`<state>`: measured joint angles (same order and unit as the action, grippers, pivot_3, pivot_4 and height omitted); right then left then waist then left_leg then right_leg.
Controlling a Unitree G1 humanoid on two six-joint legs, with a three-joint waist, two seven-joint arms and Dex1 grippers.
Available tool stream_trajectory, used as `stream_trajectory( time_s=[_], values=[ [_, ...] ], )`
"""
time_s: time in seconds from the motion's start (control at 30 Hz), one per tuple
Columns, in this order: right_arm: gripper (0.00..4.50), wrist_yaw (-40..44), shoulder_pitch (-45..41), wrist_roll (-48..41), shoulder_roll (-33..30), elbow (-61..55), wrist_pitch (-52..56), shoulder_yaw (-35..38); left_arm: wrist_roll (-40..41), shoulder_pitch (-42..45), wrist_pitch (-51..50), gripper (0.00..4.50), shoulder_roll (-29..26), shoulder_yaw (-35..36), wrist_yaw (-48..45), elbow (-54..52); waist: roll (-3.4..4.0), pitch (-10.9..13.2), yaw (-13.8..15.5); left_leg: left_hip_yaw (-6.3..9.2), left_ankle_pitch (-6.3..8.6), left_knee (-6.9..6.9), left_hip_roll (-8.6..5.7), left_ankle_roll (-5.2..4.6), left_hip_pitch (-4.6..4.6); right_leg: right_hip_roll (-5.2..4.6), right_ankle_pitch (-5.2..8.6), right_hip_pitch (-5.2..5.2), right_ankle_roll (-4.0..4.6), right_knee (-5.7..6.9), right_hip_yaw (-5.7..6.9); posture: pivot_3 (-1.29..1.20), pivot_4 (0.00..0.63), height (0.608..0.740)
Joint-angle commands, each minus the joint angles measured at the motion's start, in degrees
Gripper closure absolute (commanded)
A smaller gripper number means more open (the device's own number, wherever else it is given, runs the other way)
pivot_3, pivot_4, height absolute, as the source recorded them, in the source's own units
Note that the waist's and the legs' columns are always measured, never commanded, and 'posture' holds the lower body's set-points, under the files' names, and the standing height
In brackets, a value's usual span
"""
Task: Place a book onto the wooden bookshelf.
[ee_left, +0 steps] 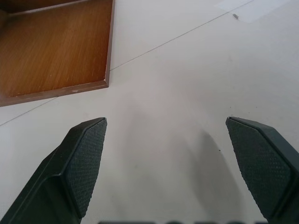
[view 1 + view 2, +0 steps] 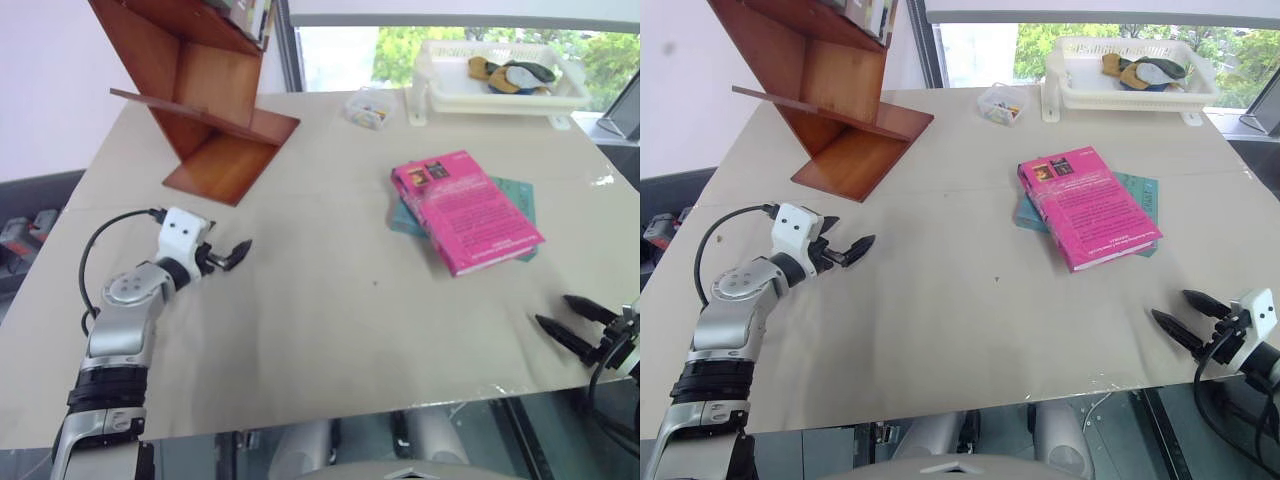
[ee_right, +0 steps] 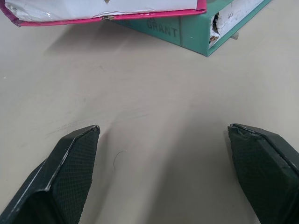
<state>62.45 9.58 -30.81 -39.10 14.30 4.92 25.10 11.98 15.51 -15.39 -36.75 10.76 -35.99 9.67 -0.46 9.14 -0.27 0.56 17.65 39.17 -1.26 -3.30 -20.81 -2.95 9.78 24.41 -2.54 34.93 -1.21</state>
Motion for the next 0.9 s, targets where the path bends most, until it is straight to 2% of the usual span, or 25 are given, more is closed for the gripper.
stream_trajectory(
  time_s=[0.03,0.9],
  values=[
    [0.00,-1.28,-1.57,0.97,-0.51,-0.16,-1.91,0.99,0.75,0.54,0.03,0.09,-0.66,0.88,-0.51,-2.27,0.00,0.00,0.03,0.00,0.00,0.00,0.00,0.00,0.00,0.00,0.00,0.00,0.00,0.00,0.00,0.00,0.150,0.740],
    [0.00,-5.46,-4.47,3.00,-2.01,2.72,-4.27,3.38,0.87,1.32,-0.31,0.09,0.06,-0.02,-1.52,-3.49,0.01,0.01,0.08,0.00,0.00,-0.01,0.00,0.00,-0.07,0.00,0.01,0.06,0.01,-0.01,0.03,0.00,0.150,0.740]
  ],
)
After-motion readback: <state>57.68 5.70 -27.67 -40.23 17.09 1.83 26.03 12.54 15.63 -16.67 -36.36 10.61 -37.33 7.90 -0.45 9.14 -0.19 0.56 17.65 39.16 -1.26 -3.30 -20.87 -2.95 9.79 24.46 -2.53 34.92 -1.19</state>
